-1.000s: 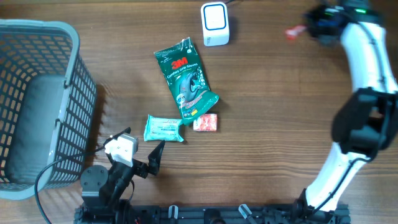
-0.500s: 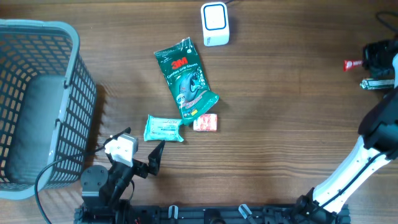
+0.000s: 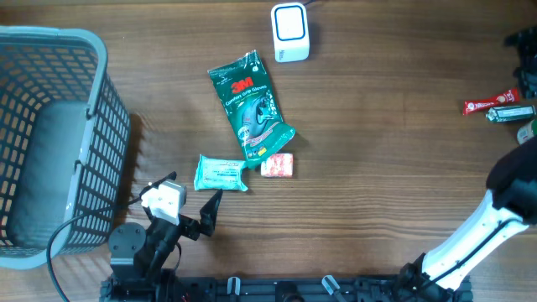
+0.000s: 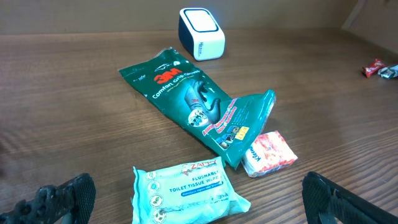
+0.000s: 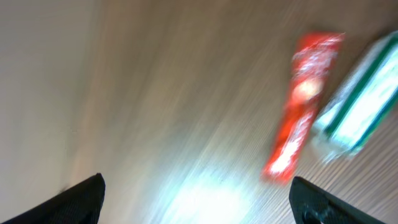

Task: Scan the item barcode
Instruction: 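Carry the Nescafe stick to the right edge and drop it, then reach the right gripper to the green 3M glove pack and grasp it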

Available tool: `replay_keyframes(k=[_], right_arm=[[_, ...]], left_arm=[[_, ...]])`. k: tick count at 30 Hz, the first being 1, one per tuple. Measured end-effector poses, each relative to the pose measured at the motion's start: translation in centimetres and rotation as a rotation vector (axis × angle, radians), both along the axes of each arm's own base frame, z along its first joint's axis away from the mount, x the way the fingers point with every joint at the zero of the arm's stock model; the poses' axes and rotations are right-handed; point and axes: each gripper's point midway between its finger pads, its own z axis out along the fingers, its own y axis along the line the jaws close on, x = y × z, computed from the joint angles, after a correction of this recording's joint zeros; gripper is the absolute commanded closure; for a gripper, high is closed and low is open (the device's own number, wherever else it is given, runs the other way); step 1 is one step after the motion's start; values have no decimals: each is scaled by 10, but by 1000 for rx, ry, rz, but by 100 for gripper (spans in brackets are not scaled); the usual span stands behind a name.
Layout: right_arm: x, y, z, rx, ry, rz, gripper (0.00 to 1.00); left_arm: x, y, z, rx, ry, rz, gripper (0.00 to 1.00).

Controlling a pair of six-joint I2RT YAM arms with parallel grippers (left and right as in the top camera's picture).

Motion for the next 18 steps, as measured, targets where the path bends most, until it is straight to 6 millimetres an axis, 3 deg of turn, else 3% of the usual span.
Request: replay_keyframes(k=[1,3,5,7,8,12,16,18], right_arm=[[-1,15,13,22,-13,33,5],[-7,84,45,111,-29,187,4],[-14,136,49,177,11,304,0],[-10,185,46,184,24,448,0],[-5,231,41,162,17,593,0],[-6,345,21,-5,-16,972,1],[-20,437,-8,-146,-73,1244,0],[-28,470,-26,-177,-108,1332,0]], left_arm=[[0,0,0,0,0,0,0],[0,0,0,0,0,0,0],[0,0,0,0,0,0,0],[0,0,0,0,1,0,0],[0,0,0,0,0,0,0],[0,0,0,0,0,0,0],[0,0,0,0,0,0,0],[0,0,0,0,1,0,0]])
